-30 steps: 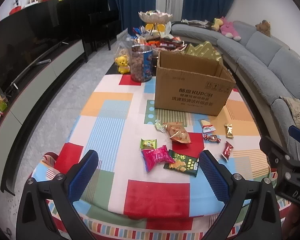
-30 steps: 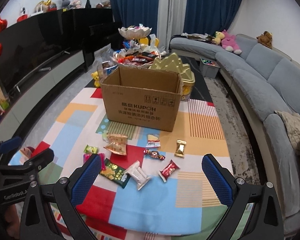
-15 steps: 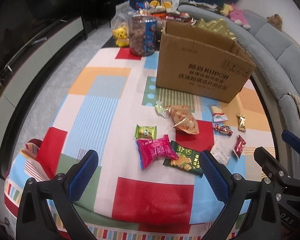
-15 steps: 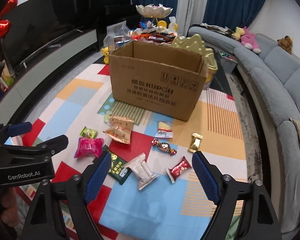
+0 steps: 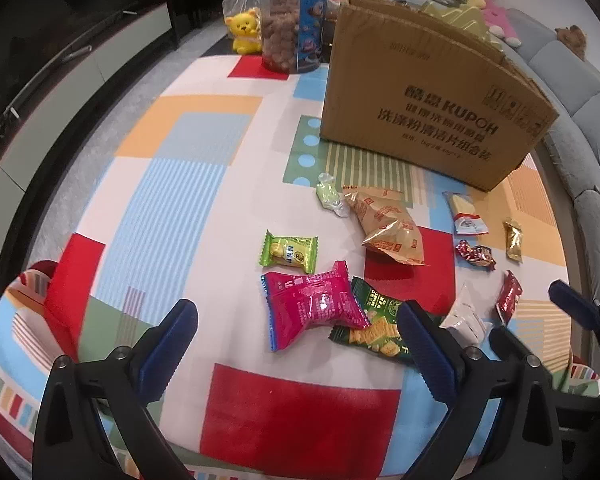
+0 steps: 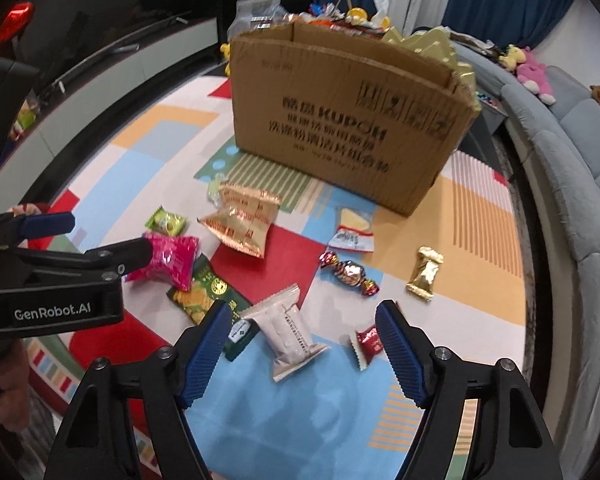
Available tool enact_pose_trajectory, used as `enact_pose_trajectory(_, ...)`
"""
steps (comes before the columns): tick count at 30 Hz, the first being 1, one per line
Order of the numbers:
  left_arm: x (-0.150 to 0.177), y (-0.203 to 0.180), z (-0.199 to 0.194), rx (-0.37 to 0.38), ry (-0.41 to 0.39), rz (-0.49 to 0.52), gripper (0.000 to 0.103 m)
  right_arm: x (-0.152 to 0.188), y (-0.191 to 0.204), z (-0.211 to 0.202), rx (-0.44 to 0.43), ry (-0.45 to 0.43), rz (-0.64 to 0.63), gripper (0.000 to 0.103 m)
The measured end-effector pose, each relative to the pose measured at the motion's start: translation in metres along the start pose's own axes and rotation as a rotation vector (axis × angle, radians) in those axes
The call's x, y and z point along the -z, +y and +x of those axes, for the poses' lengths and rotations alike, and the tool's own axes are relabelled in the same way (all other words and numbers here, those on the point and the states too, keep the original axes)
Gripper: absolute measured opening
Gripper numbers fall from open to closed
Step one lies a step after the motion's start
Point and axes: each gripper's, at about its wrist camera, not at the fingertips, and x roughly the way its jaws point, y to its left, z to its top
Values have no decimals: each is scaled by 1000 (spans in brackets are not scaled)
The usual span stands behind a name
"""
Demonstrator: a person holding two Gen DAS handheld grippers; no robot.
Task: Organize snacks
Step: 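Lower the left tool toward the pink bag while the right tool approaches the white packet, then close the left tool on the pink bag while the right tool grasps the white packet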
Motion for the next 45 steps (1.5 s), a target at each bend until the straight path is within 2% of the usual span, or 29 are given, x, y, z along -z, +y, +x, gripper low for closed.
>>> enact_pose_trajectory(11, -6, -5, 35, -1, 43, -22, 95, 5, 3, 35, -56, 83, -11, 65)
enact_pose_trajectory(18, -5, -4, 54, -1, 73, -37, 79, 7, -5, 53, -70, 112, 16, 64)
enact_pose_trajectory(22, -4, -3, 61, 13, 91, -46, 76, 9, -6, 61, -86, 123, 17, 59)
enact_pose_trajectory(24, -4, -2, 66, 20, 100, -48, 69, 11, -4, 65, -104, 136, 19, 50)
enact_pose_trajectory(27, -2, -1, 71, 29, 109, -53, 64, 13, -3, 70, -113, 153, 28, 39)
enact_pose_trajectory(37, 0, -3, 66, 21, 102, -10, 49, 18, -4, 64, -100, 140, 64, 32)
enact_pose_trajectory(45, 5, -3, 48, 6, 71, 19, 48, 18, -6, 52, -93, 114, 101, 32)
